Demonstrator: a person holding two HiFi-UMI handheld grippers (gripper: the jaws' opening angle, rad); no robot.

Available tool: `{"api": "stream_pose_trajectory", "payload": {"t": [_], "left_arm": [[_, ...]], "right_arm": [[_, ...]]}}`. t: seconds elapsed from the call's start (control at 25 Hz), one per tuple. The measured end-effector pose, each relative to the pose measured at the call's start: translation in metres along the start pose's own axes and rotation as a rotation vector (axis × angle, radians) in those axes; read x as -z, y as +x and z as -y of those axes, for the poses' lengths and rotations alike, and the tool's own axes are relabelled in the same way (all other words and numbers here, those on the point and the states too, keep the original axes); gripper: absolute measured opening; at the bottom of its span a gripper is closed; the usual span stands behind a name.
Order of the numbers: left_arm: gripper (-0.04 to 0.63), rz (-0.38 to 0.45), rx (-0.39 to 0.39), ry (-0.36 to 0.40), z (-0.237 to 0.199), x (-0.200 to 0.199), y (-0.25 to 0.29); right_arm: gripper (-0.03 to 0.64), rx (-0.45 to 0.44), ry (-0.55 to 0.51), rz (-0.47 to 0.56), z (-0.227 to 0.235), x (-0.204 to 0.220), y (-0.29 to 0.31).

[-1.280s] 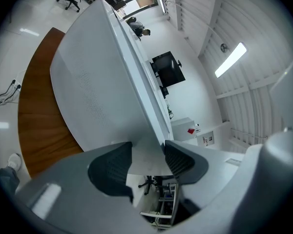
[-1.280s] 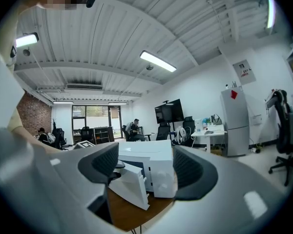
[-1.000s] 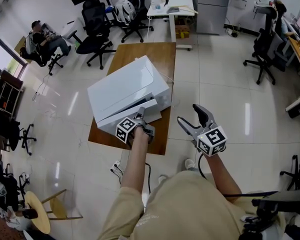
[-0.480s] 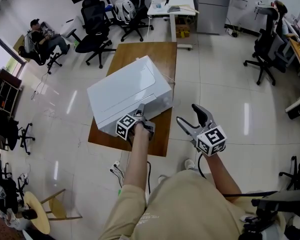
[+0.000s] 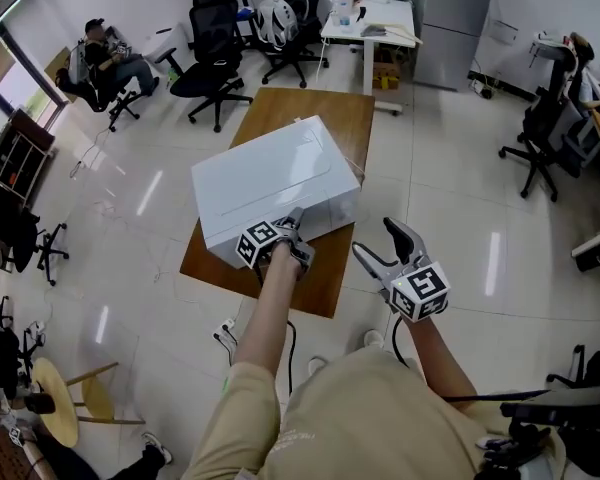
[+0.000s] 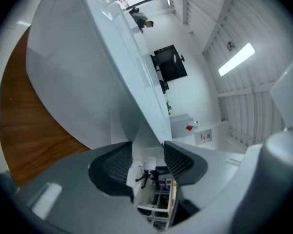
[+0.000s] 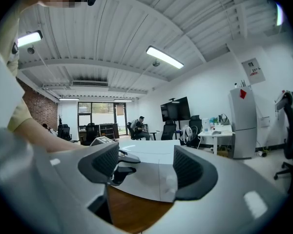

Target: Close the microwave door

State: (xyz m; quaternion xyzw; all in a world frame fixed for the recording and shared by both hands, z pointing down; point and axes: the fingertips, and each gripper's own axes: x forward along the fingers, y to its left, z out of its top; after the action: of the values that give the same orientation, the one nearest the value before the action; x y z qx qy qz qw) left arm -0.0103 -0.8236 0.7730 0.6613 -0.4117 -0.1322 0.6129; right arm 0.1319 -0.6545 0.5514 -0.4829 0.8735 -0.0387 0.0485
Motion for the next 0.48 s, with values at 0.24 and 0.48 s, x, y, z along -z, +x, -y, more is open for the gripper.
{"api": "stream_pose_trajectory", "payload": {"t": [0.24,0.48], "left_arm": [[0.356,-0.037,0.163,0.31,0.038,0.027,-0.048],[0.356,0.31,0.038,0.933,0.11,-0.004,-0.145]], "right_arm": [[0.339,-0.067,-0.005,0.008,-0.018,0.01,0.01],[0.339,-0.133,-0.007,0.028,-0.041,0.01,0.027]]}}
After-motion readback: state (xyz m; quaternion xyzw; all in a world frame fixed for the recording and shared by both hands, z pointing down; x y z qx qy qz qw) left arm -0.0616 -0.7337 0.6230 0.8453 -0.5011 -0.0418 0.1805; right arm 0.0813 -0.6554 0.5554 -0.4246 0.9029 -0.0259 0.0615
